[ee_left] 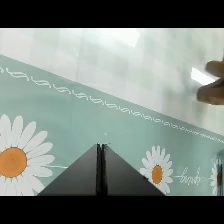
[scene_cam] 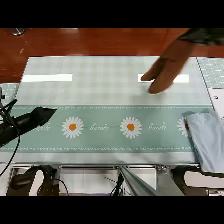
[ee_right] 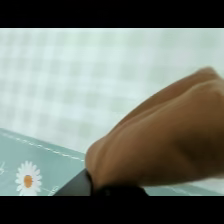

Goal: Fold the shirts.

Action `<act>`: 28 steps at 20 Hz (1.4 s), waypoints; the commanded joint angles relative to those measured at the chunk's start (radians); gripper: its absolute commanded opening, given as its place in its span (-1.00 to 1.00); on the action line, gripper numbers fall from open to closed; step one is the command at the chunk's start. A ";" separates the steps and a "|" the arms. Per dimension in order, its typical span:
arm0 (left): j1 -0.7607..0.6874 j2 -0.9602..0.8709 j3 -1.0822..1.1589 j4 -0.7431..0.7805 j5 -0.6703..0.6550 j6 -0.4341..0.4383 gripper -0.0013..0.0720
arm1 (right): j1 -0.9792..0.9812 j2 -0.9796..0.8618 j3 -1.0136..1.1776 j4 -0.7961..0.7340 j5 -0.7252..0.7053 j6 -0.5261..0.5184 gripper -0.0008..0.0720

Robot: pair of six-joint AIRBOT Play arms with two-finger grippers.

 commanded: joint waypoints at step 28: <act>-0.060 -0.434 0.546 -0.298 0.073 0.219 -0.90 | -0.468 0.481 -0.711 0.052 -0.354 0.073 0.53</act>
